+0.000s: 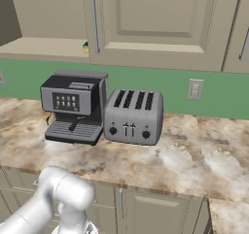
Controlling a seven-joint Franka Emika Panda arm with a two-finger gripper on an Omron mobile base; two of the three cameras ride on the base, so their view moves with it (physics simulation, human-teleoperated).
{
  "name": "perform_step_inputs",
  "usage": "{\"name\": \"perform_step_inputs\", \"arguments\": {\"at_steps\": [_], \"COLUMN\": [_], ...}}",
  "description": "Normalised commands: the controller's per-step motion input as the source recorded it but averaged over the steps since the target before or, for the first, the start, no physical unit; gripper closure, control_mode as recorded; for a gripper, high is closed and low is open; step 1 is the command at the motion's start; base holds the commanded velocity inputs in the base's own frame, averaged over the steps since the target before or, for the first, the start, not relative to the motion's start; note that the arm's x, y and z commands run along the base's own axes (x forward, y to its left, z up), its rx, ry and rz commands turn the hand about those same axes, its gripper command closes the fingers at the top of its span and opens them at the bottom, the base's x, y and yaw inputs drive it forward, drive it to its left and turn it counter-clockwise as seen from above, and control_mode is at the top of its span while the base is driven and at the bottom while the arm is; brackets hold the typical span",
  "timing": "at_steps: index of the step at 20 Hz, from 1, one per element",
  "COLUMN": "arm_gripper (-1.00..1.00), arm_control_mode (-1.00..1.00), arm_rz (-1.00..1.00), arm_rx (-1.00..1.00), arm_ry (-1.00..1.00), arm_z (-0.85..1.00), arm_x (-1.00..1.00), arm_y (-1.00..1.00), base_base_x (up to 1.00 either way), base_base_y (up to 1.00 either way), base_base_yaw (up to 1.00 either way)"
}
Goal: Pick up the sponge and sponge from the sink, and place them back in the cabinet, and close the cabinet doors.
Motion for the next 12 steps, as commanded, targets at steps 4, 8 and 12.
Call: {"name": "perform_step_inputs", "arguments": {"at_steps": [4, 8, 12], "arm_gripper": [-1.00, -1.00, -1.00], "arm_control_mode": [-1.00, -1.00, -1.00], "arm_rz": [0.14, 0.15, 0.13], "arm_rx": [0.00, 0.00, 0.00], "arm_ry": [0.00, 0.00, 0.00], "arm_z": [0.00, 0.00, 0.00], "arm_x": [0.49, 0.53, 0.57], "arm_y": [-0.06, -0.01, 0.00], "base_base_x": [0.00, 0.00, 0.00], "base_base_y": [0.00, 0.00, 0.00], "base_base_yaw": [0.00, 0.00, 0.00]}}
